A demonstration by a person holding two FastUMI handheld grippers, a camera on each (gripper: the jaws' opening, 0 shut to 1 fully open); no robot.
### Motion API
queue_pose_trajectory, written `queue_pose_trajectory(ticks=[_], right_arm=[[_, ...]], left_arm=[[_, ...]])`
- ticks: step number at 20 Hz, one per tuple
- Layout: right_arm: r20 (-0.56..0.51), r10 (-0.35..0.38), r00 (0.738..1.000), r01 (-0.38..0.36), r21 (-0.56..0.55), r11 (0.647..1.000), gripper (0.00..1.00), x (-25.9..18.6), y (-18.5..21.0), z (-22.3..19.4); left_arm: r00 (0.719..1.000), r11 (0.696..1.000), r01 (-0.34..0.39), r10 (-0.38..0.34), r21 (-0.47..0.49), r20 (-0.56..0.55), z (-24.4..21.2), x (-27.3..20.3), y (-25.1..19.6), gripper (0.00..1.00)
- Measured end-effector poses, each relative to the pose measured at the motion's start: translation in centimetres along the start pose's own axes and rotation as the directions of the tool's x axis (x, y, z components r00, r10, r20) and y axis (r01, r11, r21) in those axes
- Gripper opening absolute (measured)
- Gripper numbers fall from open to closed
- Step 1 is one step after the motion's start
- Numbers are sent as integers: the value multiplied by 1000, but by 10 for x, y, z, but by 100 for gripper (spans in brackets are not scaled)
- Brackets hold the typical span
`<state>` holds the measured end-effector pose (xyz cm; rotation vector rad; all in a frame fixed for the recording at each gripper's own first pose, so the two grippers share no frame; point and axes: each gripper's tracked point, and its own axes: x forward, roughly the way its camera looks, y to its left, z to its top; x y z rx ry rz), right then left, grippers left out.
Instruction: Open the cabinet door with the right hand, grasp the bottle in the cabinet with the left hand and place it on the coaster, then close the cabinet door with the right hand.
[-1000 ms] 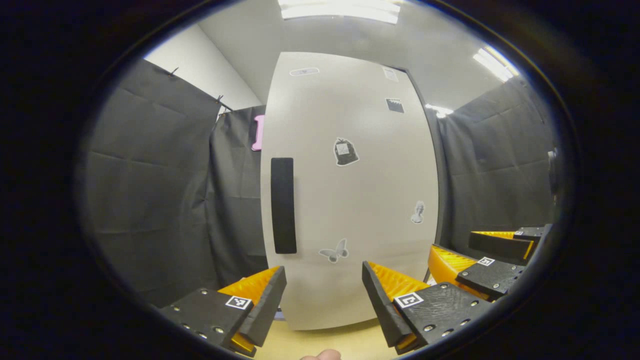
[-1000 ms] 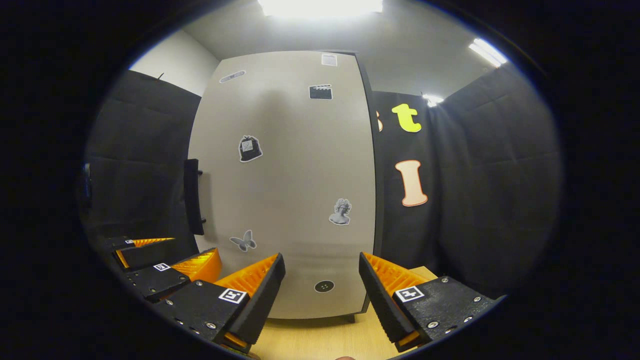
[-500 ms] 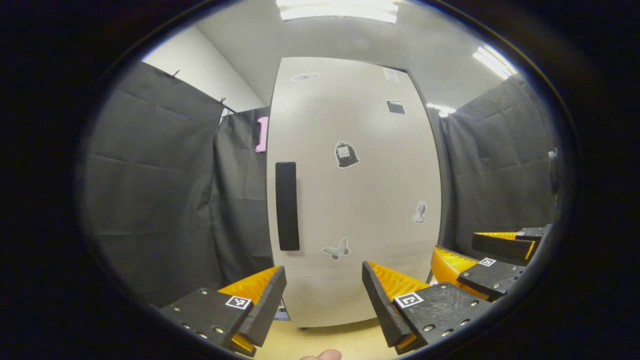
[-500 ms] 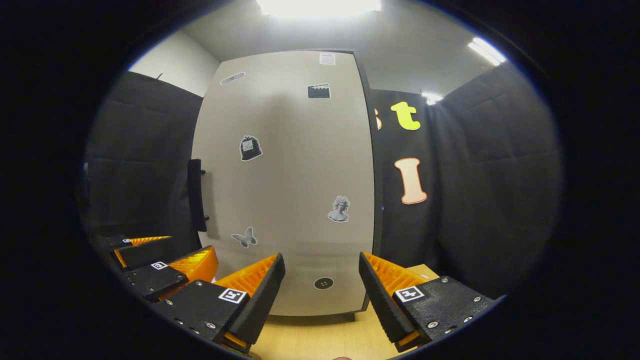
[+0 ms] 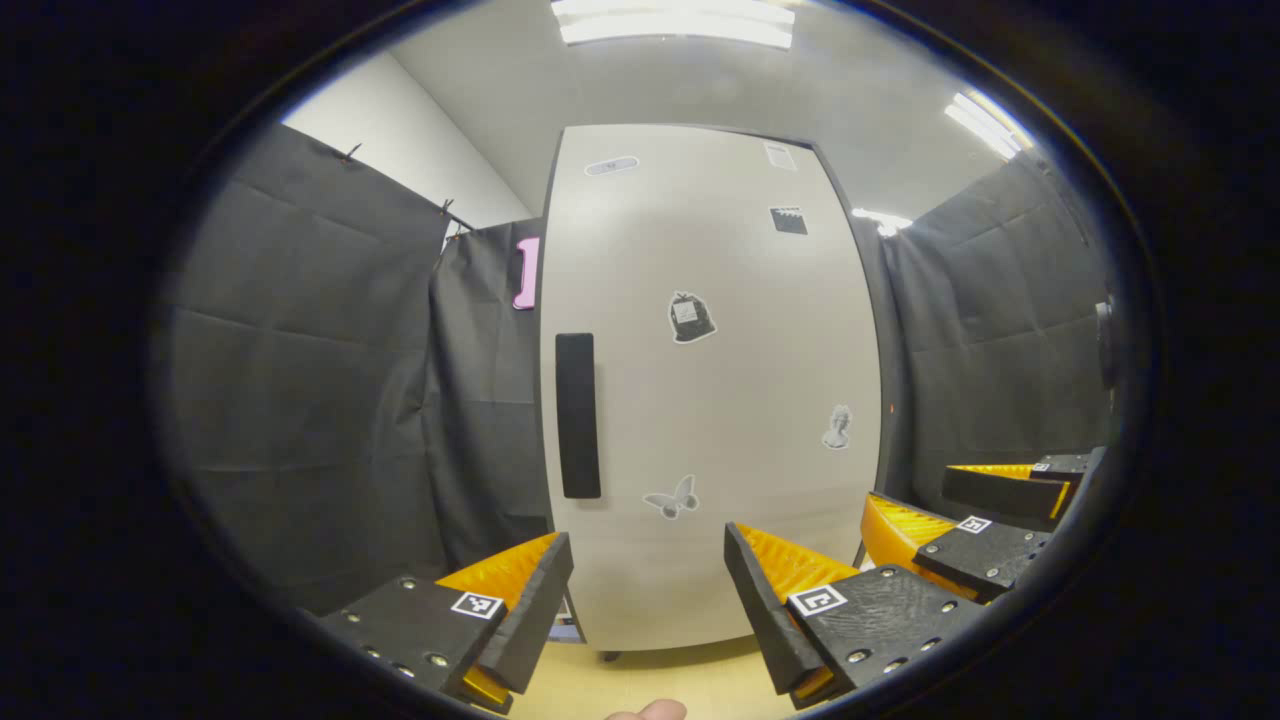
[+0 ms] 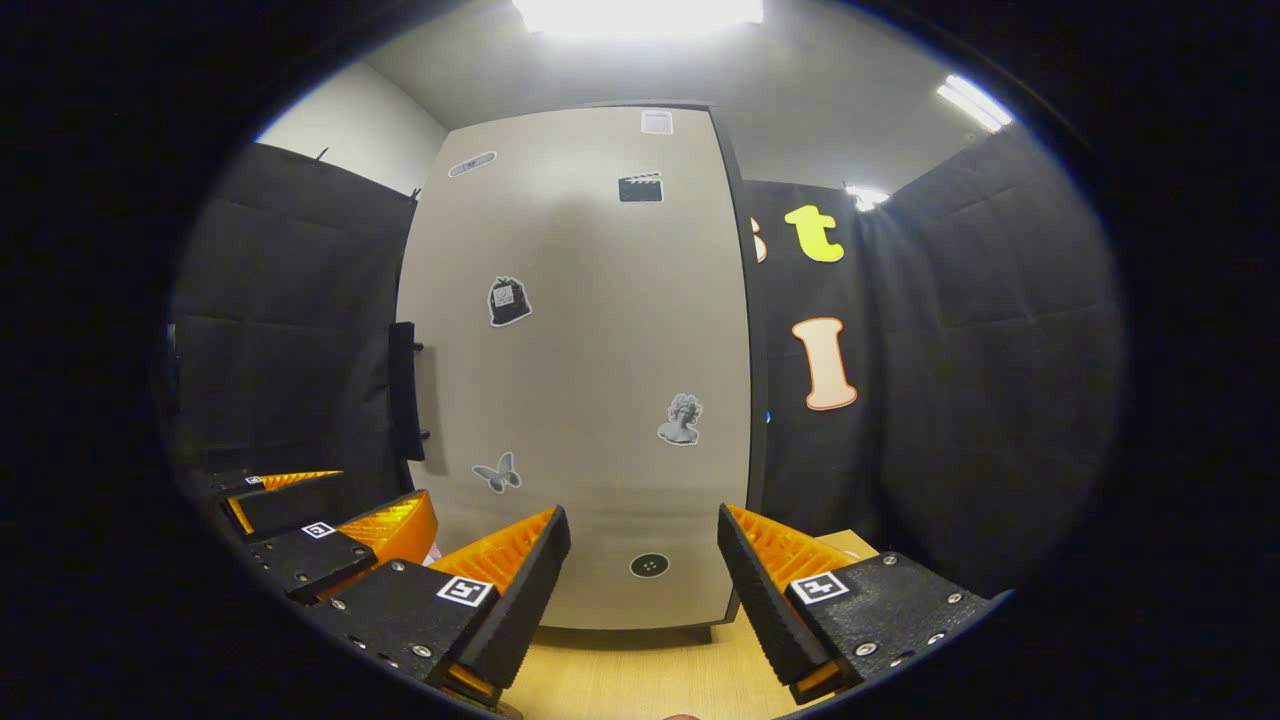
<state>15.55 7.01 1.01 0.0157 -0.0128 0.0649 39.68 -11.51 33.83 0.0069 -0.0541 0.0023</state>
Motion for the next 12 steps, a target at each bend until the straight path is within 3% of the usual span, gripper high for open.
queue_pose_trajectory(ticks=[5,12], right_arm=[[-4,3,1000,-3,0,1000,92,-1,0,-1],[-16,11,1000,-11,12,1000,92,-2,-1,-6]], left_arm=[[1000,1000,-6,6,2,3,0,-1,1,92],[1000,1000,-12,12,16,9,1,-2,1,83]])
